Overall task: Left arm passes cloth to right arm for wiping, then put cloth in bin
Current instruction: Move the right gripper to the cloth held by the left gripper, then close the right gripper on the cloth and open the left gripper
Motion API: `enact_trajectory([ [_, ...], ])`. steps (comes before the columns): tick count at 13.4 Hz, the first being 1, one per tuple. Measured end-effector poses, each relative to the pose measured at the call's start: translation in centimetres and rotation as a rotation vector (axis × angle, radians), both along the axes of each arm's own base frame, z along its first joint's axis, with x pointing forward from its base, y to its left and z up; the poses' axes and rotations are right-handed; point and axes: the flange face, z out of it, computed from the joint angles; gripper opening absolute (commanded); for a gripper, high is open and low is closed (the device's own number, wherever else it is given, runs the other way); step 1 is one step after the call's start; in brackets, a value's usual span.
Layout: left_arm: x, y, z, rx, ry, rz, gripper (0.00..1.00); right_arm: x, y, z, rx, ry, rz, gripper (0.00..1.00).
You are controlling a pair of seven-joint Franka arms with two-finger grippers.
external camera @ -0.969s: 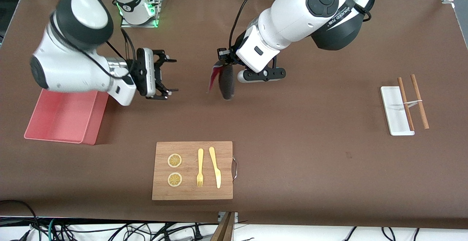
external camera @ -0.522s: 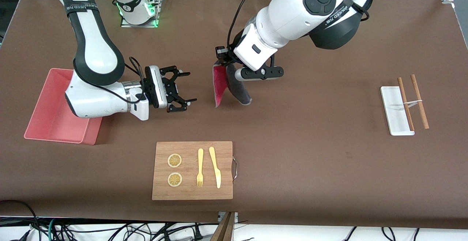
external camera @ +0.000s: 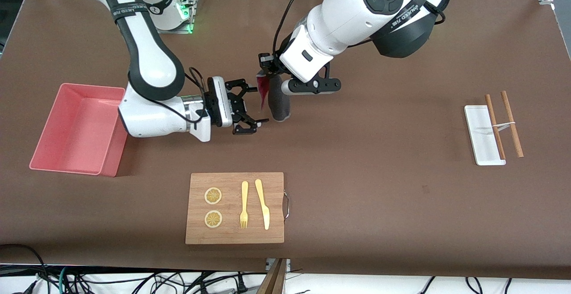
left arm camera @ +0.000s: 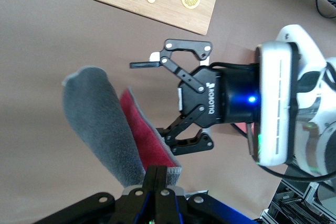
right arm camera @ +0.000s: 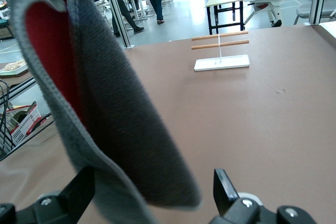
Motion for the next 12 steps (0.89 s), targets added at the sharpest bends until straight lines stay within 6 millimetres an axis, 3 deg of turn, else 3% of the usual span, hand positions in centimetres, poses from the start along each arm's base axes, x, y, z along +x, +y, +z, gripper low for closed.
enact_trajectory([
  [5, 0.0, 0.0, -0.1, 0.0, 0.001, 0.0, 0.0, -2.0, 1.1, -1.9, -0.015, 0.032, -0.012, 1.0],
  [6, 0.0, 0.0, -0.1, 0.0, 0.001, 0.0, 0.0, -2.3, 0.9, -1.9, -0.016, 0.033, -0.012, 0.93],
  [8, 0.0, 0.0, -0.1, 0.001, 0.001, 0.0, 0.0, -2.5, 0.7, -1.5, -0.012, 0.022, -0.014, 0.5],
  [9, 0.0, 0.0, -0.1, 0.001, 0.001, 0.0, 0.0, -2.4, 0.7, -1.3, -0.007, 0.017, -0.019, 0.18],
  [10, 0.0, 0.0, -0.1, 0.001, 0.001, 0.0, 0.0, -2.4, 0.7, -1.2, 0.004, 0.017, -0.03, 0.05],
  [12, 0.0, 0.0, -0.1, 0.001, 0.001, 0.0, 0.0, -2.3, 0.7, -1.2, 0.013, 0.015, -0.043, 0.0],
])
